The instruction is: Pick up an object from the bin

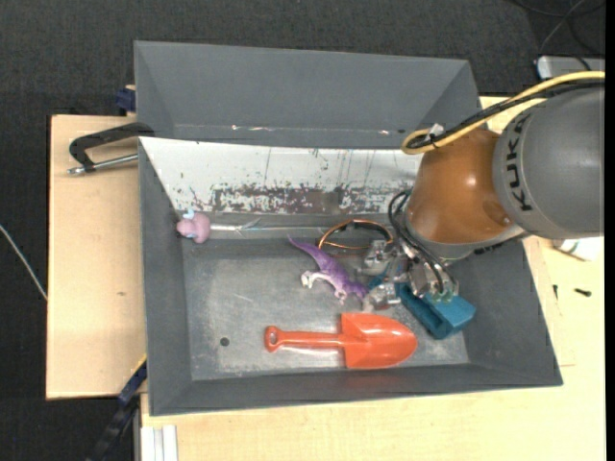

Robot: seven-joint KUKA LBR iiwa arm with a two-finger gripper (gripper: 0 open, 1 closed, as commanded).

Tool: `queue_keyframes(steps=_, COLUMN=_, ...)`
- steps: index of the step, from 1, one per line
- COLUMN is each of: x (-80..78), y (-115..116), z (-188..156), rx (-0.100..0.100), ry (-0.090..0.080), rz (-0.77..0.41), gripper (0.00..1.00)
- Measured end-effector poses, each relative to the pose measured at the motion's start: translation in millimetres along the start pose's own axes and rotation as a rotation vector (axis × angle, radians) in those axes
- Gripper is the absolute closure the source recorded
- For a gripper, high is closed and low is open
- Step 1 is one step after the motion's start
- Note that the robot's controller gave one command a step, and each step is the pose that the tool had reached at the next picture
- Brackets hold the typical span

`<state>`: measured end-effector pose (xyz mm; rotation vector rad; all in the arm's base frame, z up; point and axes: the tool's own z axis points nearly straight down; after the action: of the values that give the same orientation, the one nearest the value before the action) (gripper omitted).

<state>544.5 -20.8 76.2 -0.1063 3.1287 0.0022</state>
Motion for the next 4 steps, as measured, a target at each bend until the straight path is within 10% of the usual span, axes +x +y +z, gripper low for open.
queue_keyframes(steps=2, x=8.8, y=5.4, z=-34.7, rx=-0.001, ry=0.012, rz=-0.053, gripper=1.0)
queue_keyframes(steps=3, x=36.9, y=-11.5, z=-181.4, rx=0.0, ry=0.007, rz=-0.148, gripper=1.0)
queue_keyframes(steps=4, x=36.9, y=-11.4, z=-181.3, rx=0.0, ry=0.007, rz=-0.148, gripper=1.0)
